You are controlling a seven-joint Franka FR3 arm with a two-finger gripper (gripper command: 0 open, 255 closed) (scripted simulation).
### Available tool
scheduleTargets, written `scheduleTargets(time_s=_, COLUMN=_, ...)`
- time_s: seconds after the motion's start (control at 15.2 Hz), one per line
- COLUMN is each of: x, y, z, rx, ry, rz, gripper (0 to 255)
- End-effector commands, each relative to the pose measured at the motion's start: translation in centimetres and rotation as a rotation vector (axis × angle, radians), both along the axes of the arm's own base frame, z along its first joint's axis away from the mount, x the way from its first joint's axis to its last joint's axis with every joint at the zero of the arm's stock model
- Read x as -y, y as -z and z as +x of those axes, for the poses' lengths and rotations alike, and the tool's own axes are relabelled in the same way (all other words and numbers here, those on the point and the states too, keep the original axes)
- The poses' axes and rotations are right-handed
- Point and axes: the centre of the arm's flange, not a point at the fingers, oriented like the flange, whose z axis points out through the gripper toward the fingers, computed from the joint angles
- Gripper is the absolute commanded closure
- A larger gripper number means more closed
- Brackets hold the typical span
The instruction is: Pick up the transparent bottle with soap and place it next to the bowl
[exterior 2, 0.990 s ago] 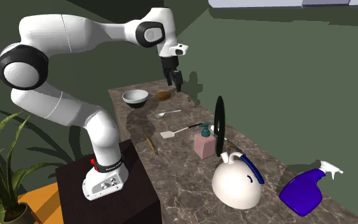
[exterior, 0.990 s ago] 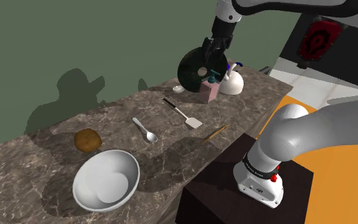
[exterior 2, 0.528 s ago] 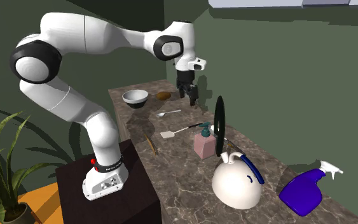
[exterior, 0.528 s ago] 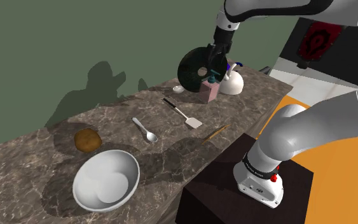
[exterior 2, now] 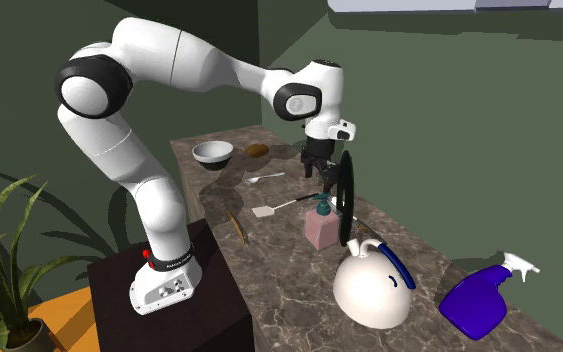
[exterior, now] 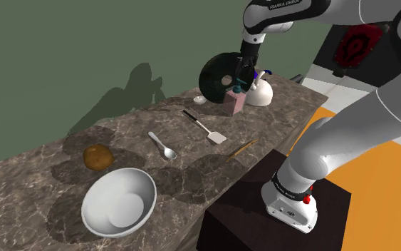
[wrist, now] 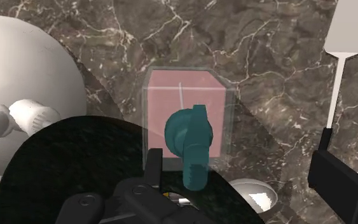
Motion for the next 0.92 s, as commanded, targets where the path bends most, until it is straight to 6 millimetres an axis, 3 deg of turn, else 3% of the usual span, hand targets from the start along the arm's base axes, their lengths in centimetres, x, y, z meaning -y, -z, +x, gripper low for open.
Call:
scheduleTargets(time_s=0.0, x=2.1, y=1.8, z=0.8, rx=-0.016, ry=-0.002, rz=0.006, gripper=0)
scheduleTargets(time_s=0.46, x=2.0, y=5.5, z=0.8, rx=-0.016, ry=-0.002, rz=0.006, gripper=0)
scheduleTargets(time_s=0.86, x=2.0, y=5.8, z=0.8, rx=-0.016, ry=-0.002, rz=0.006, gripper=0)
